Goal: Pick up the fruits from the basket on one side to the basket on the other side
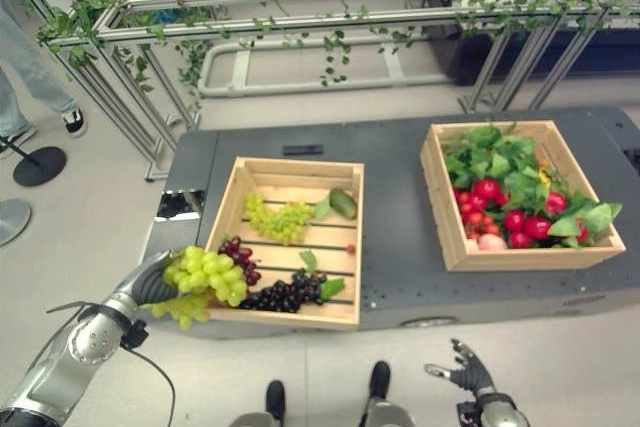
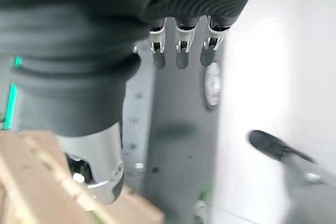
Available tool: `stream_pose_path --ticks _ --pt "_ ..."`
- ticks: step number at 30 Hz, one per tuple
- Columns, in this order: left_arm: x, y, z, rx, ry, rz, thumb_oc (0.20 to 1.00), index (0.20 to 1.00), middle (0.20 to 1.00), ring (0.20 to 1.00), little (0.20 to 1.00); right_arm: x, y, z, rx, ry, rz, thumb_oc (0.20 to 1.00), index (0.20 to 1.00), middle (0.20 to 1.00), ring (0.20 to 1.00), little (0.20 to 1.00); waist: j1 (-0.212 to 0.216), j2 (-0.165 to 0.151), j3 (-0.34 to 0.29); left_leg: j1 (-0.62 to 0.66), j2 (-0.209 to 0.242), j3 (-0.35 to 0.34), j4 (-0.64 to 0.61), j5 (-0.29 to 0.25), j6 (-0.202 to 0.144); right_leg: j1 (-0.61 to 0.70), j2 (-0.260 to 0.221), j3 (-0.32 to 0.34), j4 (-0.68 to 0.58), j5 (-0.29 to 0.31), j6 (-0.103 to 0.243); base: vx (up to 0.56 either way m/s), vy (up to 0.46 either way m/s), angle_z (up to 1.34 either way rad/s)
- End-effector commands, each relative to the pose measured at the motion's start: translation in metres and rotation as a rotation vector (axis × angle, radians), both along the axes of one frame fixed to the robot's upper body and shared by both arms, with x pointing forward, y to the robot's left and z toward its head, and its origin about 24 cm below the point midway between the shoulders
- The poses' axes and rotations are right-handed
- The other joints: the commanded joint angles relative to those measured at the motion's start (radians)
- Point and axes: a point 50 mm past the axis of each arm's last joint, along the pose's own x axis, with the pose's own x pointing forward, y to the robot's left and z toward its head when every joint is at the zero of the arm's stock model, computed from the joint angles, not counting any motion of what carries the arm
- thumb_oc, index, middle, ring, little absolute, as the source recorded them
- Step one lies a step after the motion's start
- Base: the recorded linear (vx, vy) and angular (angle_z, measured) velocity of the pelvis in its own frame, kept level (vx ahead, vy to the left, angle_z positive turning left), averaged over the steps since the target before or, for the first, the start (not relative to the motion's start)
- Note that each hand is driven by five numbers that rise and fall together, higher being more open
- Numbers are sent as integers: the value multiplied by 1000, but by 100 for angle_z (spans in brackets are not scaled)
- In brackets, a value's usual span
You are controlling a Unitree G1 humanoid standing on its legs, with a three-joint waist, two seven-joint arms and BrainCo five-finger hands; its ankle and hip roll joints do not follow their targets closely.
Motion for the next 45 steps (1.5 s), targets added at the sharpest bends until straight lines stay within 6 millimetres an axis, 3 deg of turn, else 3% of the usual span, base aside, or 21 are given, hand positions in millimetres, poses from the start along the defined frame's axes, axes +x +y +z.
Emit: stream_pose_path --ticks 1,4,5,8,9,10,15,16,17,18,19,21,25,32,45 --pt "14 -5 61 -103 -283 -76 200 200 200 200 200 22 -13 23 -54 -106 48 1000 1000 1000 1000 1000 -3 -29 -21 -16 -66 31 12 -30 52 42 -18 14 105 -143 75 38 -3 0" --pt "14 -9 69 -162 -310 -97 200 200 200 200 200 27 -15 30 -61 -134 60 1000 1000 1000 1000 1000 -6 -28 -26 -6 -66 33 11 -33 51 53 -18 12 102 -143 76 22 1 1" --pt "16 -14 76 -261 -328 -128 200 200 200 200 200 35 -17 40 -84 -169 98 1000 1000 1000 1000 1000 -9 -29 -33 3 -66 36 10 -35 51 62 -18 13 100 -142 78 0 0 0" --pt "16 -16 79 -285 -330 -150 200 200 200 200 200 38 -18 45 -82 -190 109 1000 1000 1000 1000 1000 -11 -28 -36 9 -66 36 9 -37 51 69 -19 11 97 -142 78 23 -5 -1" --pt "20 -23 99 -317 -368 -226 200 200 200 200 200 55 -19 70 -71 -285 170 1000 1000 1000 1000 1000 -15 -32 -47 25 -66 38 8 -40 50 88 -18 10 90 -142 80 34 -13 0" --pt "21 -27 104 -322 -376 -254 200 200 200 200 200 59 -20 77 -78 -307 192 1000 1000 1000 1000 1000 -16 -34 -53 27 -66 39 8 -41 49 92 -18 8 89 -142 80 49 -16 -3" --pt "29 -43 125 -365 -381 -385 200 200 200 200 200 85 -19 129 -59 -432 363 1000 1000 1000 1000 1000 -20 -45 -70 50 -65 42 6 -47 46 118 -14 6 83 -144 83 0 0 0" --pt "29 -43 126 -365 -381 -386 200 200 200 200 200 85 -19 130 -59 -432 362 1000 1000 1000 1000 1000 -19 -45 -70 48 -66 42 5 -43 46 115 -15 5 82 -141 82 0 0 0" --pt "32 -49 133 -359 -385 -429 200 200 200 200 200 97 -18 155 -76 -496 427 1000 1000 1000 1000 1000 -22 -48 -77 57 -64 46 5 -47 44 124 -13 7 80 -143 84 0 0 0" --pt "33 -54 137 -358 -385 -456 200 200 200 200 200 102 -15 166 -80 -526 456 1000 1000 1000 1000 1000 -24 -50 -84 55 -65 47 4 -43 44 123 -13 7 77 -140 84 0 0 0" --pt "34 -54 137 -358 -386 -457 200 200 200 200 200 102 -15 166 -80 -526 455 1000 1000 1000 1000 1000 -23 -50 -83 55 -65 47 4 -43 44 123 -13 7 77 -140 84 0 0 0" --pt "36 -63 148 -356 -395 -516 200 200 200 200 200 119 -1 199 -68 -622 554 1000 1000 1000 1000 1000 -22 -53 -95 61 -65 48 3 -43 43 129 -11 10 74 -137 83 4 -14 -5" --pt "36 -70 153 -376 -383 -561 200 200 200 200 200 131 17 224 -45 -711 633 1000 1000 1000 1000 1000 -21 -54 -107 70 -63 55 3 -45 44 138 -8 15 70 -136 83 11 -10 -4" --pt "37 -76 157 -429 -349 -612 200 200 200 200 200 142 35 246 25 -757 740 1000 1000 1000 1000 1000 -18 -55 -124 87 -60 61 0 -46 42 155 -4 18 60 -135 82 4 -1 -1" --pt "45 -109 168 -441 -249 -798 200 200 200 200 200 159 69 252 200 -631 928 1000 1000 1000 1000 1000 -19 -61 -142 96 -62 68 0 -45 37 166 -2 20 51 -128 84 0 0 0"
